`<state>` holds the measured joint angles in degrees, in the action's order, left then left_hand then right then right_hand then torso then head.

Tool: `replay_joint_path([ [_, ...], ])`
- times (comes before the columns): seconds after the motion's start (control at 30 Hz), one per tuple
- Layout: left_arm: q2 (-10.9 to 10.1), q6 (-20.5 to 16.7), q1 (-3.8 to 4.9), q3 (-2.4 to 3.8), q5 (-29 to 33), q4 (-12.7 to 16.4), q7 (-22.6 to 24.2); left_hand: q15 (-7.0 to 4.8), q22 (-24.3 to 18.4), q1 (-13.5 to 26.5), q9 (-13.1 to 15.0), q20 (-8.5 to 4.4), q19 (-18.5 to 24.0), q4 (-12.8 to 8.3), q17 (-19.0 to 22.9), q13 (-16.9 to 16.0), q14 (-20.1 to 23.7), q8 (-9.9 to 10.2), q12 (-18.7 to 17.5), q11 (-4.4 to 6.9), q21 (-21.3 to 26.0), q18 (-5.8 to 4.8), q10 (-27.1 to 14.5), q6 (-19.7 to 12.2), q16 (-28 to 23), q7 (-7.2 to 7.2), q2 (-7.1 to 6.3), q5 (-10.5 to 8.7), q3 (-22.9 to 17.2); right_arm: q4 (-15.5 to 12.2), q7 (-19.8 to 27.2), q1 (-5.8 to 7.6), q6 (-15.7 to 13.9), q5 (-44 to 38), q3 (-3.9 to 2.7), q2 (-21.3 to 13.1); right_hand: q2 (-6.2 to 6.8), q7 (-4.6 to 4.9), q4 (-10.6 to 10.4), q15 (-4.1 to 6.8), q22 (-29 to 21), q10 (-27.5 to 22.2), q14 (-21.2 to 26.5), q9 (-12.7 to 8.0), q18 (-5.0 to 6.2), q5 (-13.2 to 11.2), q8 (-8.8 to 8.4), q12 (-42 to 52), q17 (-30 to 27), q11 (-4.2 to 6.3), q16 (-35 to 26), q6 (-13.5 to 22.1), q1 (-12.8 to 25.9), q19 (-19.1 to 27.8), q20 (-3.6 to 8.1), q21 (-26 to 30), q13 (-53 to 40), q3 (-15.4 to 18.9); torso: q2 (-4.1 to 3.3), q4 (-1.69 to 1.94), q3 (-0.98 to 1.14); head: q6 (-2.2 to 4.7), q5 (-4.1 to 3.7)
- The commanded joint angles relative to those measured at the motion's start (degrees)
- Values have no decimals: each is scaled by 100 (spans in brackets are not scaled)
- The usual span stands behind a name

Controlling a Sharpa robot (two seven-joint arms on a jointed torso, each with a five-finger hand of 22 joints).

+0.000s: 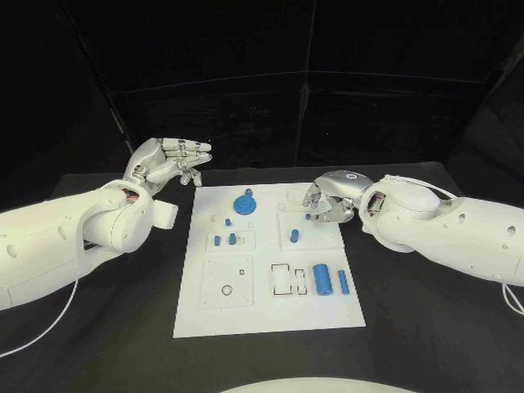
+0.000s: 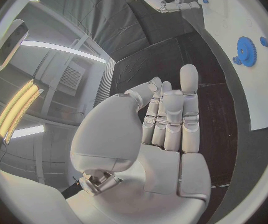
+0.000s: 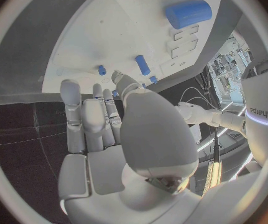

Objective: Assemble the parts on the task board

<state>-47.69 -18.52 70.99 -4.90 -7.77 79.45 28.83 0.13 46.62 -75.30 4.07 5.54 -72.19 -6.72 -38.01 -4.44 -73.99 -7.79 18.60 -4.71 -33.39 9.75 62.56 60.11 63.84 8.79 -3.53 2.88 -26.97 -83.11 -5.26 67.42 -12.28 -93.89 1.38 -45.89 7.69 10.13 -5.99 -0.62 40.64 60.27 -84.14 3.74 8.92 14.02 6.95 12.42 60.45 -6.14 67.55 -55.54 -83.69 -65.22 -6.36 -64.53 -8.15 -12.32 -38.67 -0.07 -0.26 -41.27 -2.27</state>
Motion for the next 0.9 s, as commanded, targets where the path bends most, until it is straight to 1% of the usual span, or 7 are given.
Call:
replay_joint_path([
  [0.03, -2, 13, 5, 2, 253, 13, 275, -7, -9, 41, -10, 11, 46, 33, 22, -5, 53, -17, 21, -13, 26, 60, 20, 33, -43, 21, 21, 17, -17, 56, -138, 2, 195, -229, -2, 45, -17, -4, -2, -40, 12, -37, -49, 9, 8, -26, -24, -24, 9, 6, 34, -27, -20, 13, -41, -25, 15, -43, 1, 2, 1, -19, -3],
  [0.17, -5, 35, 5, 2, 259, 17, 280, -7, -9, 41, -10, 11, 46, 33, 22, -5, 53, -17, 21, -13, 26, 60, 20, 33, -43, 21, 21, 17, -17, 94, -153, -5, 231, -286, -2, 98, -33, -7, 11, -38, 9, -29, -47, 10, 11, -22, -30, -27, 7, 8, 34, -38, -39, 15, -43, -26, 36, -73, 4, -9, 2, -33, -13],
  [0.33, -2, 60, 5, 2, 261, 23, 276, -5, -10, 45, -11, 12, 50, 34, 22, -5, 58, -14, 20, -15, 29, 61, 16, 29, -41, 24, 21, 18, -16, 153, -157, -20, 306, -311, -2, 163, -84, -16, 37, -28, 24, 15, -45, 14, 11, -38, -33, -25, 7, 18, 36, -86, -77, 6, -42, -40, 85, -163, 7, -9, -1, -44, -21],
  [0.43, 5, 83, 5, 2, 261, 25, 265, -5, -10, 47, -12, 13, 52, 35, 14, -5, 56, -14, 19, -16, 30, 61, 14, 28, -37, 25, 22, 18, -16, 191, -159, -36, 345, -318, -2, 209, -124, -28, 50, -17, 48, 62, -42, 18, 8, -67, -31, -19, 8, 29, 37, -136, -95, -7, -37, -59, 122, -242, 5, -8, 3, -44, -4],
  [0.47, 9, 93, 5, 2, 261, 25, 258, -4, -10, 49, -13, 13, 53, 36, 8, -4, 56, -12, 18, -17, 31, 61, 12, 25, -33, 26, 22, 18, -16, 211, -162, -42, 371, -320, -2, 234, -146, -40, 62, -8, 70, 95, -46, 19, 5, -98, -29, -15, 25, 40, 51, -168, -109, -19, -31, -75, 145, -298, 4, -6, 8, -38, 19],
  [0.7, 16, 116, 6, 2, 262, 28, 231, 4, -13, 77, -19, 21, 63, 47, -20, -1, 56, 2, 10, -30, 39, 60, -15, 1, -5, 39, 14, 17, -5, 305, -170, -68, 461, -323, -1, 332, -208, -76, 101, 22, 137, 229, -59, 25, -5, -209, -20, -1, 72, 79, 93, -302, -120, -53, -6, -129, 231, -523, 4, 0, 2, -56, 22],
  [0.9, 20, 140, 6, 2, 262, 26, 222, 9, -14, 88, -23, 24, 66, 50, -12, 1, 61, 10, 5, -35, 41, 60, -30, -13, -1, 44, 9, 17, -1, 382, -192, -82, 534, -324, -1, 378, -206, -83, 125, 32, 159, 278, -60, 22, -9, -241, -27, -6, 79, 89, 100, -349, -100, -59, 4, -148, 278, -633, 9, -2, 2, -62, 22],
])
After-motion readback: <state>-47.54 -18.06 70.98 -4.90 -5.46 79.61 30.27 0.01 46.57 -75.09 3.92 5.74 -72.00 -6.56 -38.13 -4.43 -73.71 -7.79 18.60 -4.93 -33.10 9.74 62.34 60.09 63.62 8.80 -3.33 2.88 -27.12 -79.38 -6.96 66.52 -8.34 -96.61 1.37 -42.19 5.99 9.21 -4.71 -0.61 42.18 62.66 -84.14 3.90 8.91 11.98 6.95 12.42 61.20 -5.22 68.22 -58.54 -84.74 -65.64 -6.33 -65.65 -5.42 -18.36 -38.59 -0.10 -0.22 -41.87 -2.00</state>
